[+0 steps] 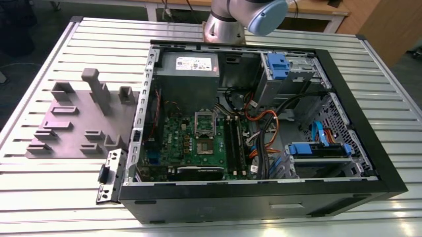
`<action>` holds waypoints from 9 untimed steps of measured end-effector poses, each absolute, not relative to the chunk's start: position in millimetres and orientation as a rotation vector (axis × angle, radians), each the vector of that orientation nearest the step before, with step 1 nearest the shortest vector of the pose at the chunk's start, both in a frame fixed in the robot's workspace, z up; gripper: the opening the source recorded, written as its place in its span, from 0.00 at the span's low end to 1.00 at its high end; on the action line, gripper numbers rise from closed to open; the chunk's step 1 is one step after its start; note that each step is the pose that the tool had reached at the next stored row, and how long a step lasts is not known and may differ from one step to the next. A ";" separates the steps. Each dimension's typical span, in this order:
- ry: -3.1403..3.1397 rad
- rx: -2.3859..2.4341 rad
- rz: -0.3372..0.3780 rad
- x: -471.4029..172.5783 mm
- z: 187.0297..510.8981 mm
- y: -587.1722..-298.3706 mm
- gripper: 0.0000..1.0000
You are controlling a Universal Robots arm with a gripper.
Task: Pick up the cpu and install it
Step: 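Pick up the cpu and move it towards the insertion slot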
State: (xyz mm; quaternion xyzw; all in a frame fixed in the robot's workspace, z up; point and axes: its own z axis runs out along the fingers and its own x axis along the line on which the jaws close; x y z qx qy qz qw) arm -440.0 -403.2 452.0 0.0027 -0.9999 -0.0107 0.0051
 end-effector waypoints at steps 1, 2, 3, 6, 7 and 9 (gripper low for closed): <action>-3.132 0.009 -0.034 -439.7 465.7 -403.0 0.47; -3.131 0.009 -0.034 -436.0 466.0 -403.0 0.47; -3.131 0.008 -0.033 -432.9 465.9 -403.0 0.47; -3.132 0.009 -0.034 -431.5 465.8 -403.1 0.47; -3.131 0.008 -0.034 -431.5 465.8 -403.1 0.47; -3.131 0.008 -0.034 -431.4 465.8 -403.1 0.47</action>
